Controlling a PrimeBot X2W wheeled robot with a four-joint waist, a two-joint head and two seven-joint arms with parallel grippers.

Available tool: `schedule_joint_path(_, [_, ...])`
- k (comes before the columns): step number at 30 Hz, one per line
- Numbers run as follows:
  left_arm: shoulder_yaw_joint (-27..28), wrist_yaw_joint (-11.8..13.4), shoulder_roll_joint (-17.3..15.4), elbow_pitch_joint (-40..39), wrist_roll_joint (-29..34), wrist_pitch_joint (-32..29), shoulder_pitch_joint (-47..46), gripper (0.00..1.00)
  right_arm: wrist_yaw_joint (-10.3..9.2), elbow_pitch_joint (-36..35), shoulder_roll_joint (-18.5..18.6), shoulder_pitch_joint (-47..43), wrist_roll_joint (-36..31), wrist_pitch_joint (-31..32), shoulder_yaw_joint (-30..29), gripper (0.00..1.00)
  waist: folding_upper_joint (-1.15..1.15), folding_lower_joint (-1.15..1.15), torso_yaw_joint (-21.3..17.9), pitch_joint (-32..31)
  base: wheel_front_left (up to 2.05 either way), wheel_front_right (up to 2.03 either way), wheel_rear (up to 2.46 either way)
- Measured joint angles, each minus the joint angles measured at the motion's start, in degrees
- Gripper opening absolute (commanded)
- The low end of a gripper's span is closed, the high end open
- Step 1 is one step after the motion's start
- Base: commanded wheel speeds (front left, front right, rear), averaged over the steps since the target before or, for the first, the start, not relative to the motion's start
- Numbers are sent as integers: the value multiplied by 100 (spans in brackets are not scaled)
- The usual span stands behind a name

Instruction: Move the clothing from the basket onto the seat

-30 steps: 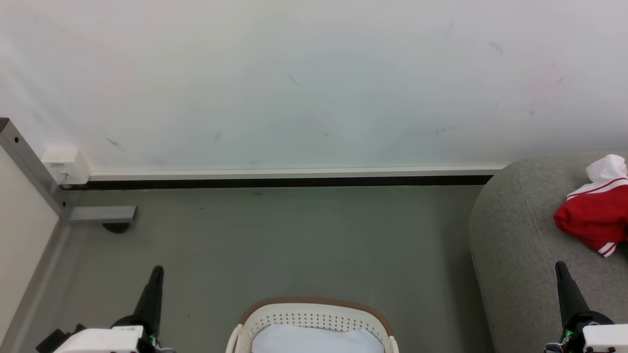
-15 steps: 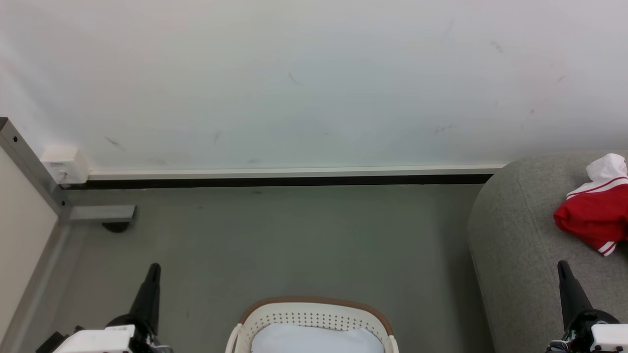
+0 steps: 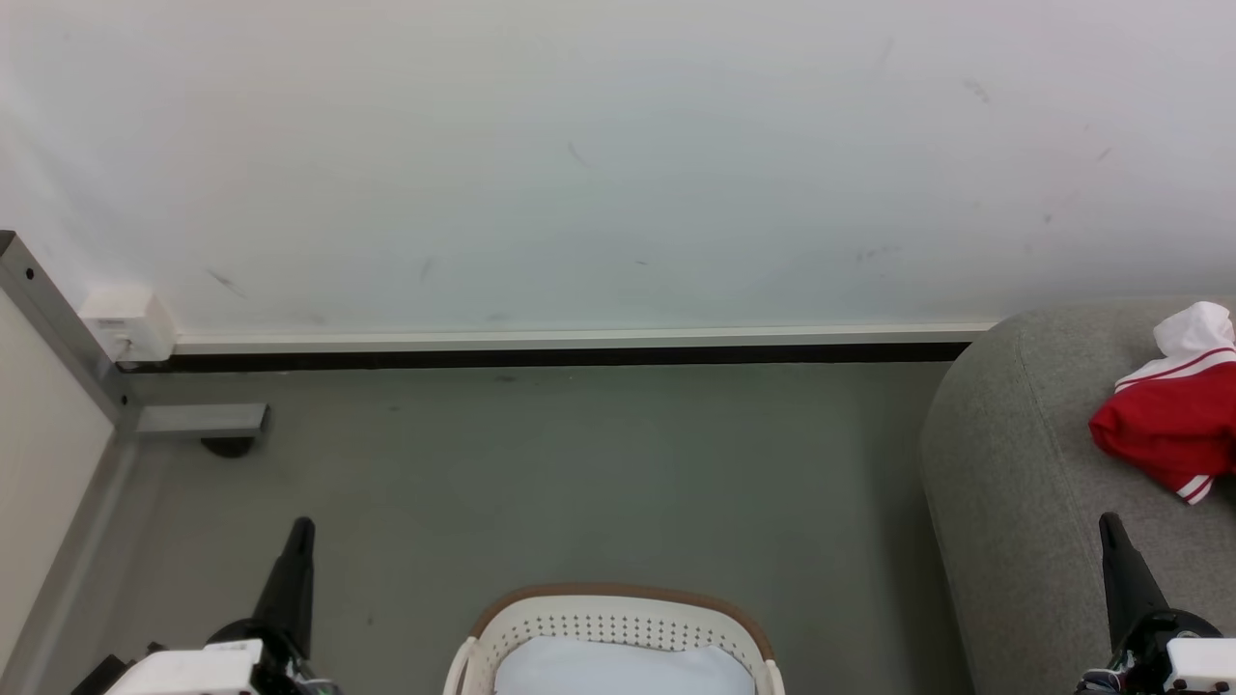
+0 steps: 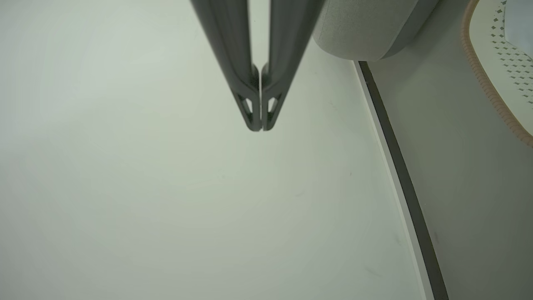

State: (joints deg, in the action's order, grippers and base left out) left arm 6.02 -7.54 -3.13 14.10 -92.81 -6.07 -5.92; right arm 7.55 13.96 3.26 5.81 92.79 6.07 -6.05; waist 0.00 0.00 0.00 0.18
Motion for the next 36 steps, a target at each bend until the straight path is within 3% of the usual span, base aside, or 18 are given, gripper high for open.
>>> schedule_joint_path(36, [26, 0, 16, 0, 0, -22, -2, 0, 0, 1, -15, 1, -3, 40, -19, 0, 0, 0, 0, 0, 0, 0, 0])
